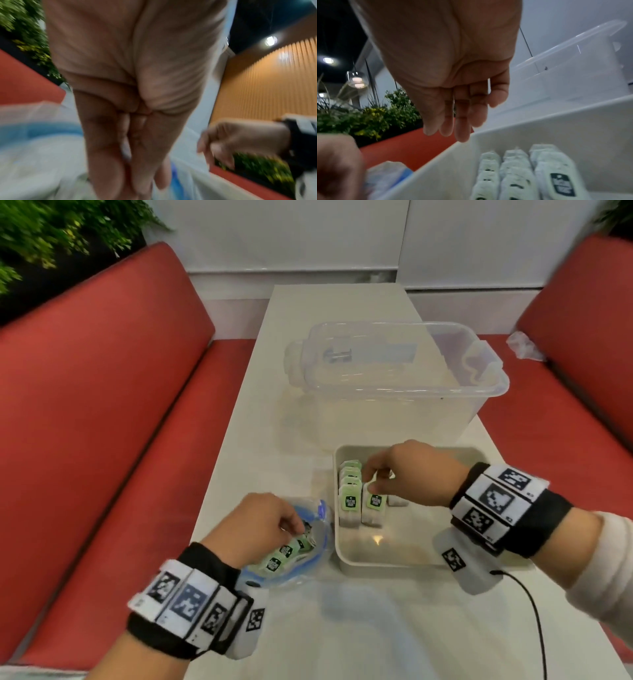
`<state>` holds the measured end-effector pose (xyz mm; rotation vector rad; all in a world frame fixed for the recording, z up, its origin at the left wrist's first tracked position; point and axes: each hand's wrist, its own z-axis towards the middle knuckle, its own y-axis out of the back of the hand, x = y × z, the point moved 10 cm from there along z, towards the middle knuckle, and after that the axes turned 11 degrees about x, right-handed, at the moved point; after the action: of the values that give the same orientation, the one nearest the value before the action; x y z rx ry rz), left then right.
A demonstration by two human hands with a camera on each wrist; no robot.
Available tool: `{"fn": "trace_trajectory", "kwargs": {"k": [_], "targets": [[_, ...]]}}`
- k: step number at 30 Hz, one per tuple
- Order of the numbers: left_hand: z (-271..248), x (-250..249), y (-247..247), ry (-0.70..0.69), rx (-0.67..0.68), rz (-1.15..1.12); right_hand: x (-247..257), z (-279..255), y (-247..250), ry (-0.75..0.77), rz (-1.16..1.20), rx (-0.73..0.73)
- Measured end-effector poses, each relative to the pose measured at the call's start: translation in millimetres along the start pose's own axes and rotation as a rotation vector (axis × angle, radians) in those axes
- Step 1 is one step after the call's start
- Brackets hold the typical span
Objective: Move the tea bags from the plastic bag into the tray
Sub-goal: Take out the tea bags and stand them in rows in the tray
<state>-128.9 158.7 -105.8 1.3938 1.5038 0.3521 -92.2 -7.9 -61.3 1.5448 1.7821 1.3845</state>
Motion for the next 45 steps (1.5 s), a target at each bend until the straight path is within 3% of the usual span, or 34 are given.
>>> {"fn": "trace_trajectory", "kwargs": {"k": [2, 7, 13, 24, 33, 35, 39, 45], "targets": [[6.8, -4.1, -16.9, -0.004, -0.016, 0.13, 15.9, -9.1, 0.6, 0.016, 0.053, -0.045], [13.2, -14.4, -26.8, 0.023, -0.207, 0.328, 32.6, -25.7, -6.3, 0.007, 0.117, -0.119], [8.0, -11.7, -17.2, -0.025, -0.271, 0.366, 32.5, -41.5, -15.4, -0.056, 0.113, -0.168], [-5.2, 22.2, 10.9, 0.001, -0.198, 0.014, 53.7, -29.0, -30.4, -0.032, 0.136, -0.143], [-25.5, 10.8, 43.0, -0.082, -0.395, -0.008, 76.7, -12.1, -29.2, 0.019, 0.172, -0.156], [-22.9, 16.2, 42.4, -0.116, -0.396, -0.127, 75.9, -11.5, -24.4, 0.023, 0.204, -0.184], [-19.7, 30.8, 38.3, -0.165, -0.372, -0.688, 79.2, -13.6, -9.4, 0.076, 0.297, -0.259], [-11.4, 9.5, 20.5, -0.195, -0.181, -1.266, 82.0, -11.9, 4.5, 0.146, 0.43, -0.295]]}}
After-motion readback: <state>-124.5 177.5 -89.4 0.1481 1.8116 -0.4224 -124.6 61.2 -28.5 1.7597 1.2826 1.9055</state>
